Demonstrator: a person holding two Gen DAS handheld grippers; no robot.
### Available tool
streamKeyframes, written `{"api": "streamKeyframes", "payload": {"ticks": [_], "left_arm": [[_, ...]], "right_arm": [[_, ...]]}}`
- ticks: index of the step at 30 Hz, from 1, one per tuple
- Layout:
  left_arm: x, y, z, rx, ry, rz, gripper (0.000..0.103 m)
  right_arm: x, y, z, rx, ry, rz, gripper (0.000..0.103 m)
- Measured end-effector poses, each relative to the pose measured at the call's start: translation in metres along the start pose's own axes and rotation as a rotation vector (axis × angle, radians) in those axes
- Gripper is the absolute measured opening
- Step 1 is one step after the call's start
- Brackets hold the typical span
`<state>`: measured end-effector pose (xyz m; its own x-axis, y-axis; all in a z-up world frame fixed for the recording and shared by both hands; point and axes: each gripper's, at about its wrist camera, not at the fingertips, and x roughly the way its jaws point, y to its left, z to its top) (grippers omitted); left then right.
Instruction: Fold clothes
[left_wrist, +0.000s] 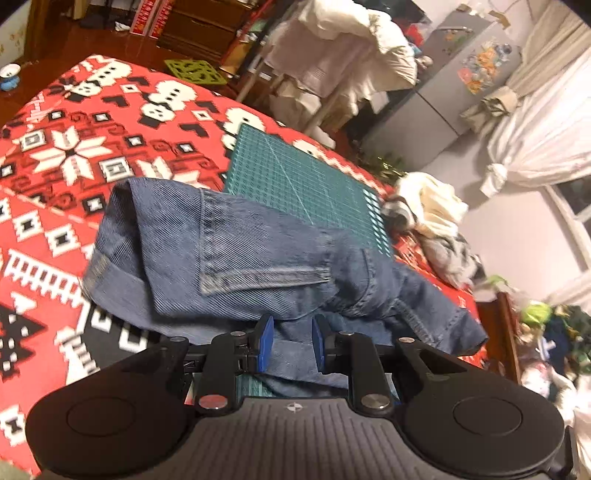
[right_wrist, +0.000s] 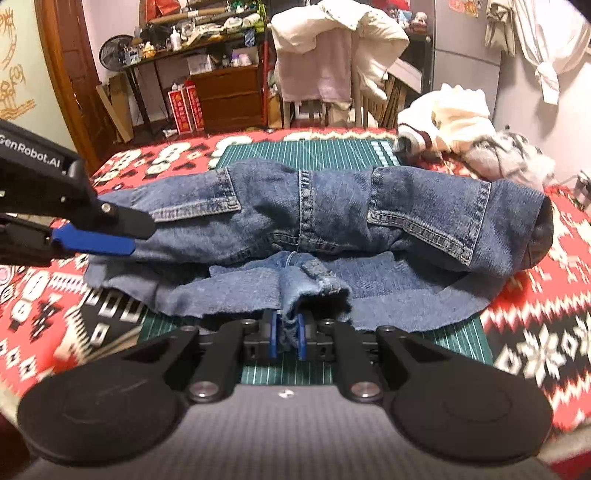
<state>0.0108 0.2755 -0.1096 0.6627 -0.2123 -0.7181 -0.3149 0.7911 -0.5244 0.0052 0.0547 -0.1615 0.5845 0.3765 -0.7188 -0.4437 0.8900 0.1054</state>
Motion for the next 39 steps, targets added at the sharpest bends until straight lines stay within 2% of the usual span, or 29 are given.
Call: {"api": "streamKeyframes", "payload": {"ticks": [8,14,19,24,27,31,36,39], "left_arm": [[-0.013,-0.002,-0.02,0.023,0.025,0.005,0.021],[-0.01,-0.005,-0.026,0.051,0.045,0.037,0.021],[-0.007,-0.006,-0.029,0.056,0.058,0.037,0.021],[-0.001,-0.008,-0.029,0.062,0.073,0.045,0.021],[0.003,-0.01,-0.029,0.07,0.084,0.047,0.021],[0.007,-0.014,-0.031,0.09,0.086,0.06,0.021],[0.018,-0.016,-0.03,0.113,0.099,0.103,0.021],[0.024,-0.016,-0.029,0.125,0.101,0.126,0.021]], "right_arm": [[-0.037,0.0,-0.029,-0.007,0.015,-0.015,0.011],[-0.041,-0.003,-0.037,-0.006,0.014,-0.007,0.012],[-0.052,-0.007,-0.043,0.021,0.03,0.027,0.017],[-0.075,-0.02,-0.044,0.055,-0.012,0.044,0.018],[-0.089,-0.031,-0.041,0.069,-0.049,0.045,0.018],[-0.093,-0.049,-0.025,0.06,-0.084,0.001,0.018],[-0.077,-0.075,0.0,0.129,-0.061,0.026,0.02],[-0.062,-0.075,0.018,0.09,-0.051,0.004,0.019]]}}
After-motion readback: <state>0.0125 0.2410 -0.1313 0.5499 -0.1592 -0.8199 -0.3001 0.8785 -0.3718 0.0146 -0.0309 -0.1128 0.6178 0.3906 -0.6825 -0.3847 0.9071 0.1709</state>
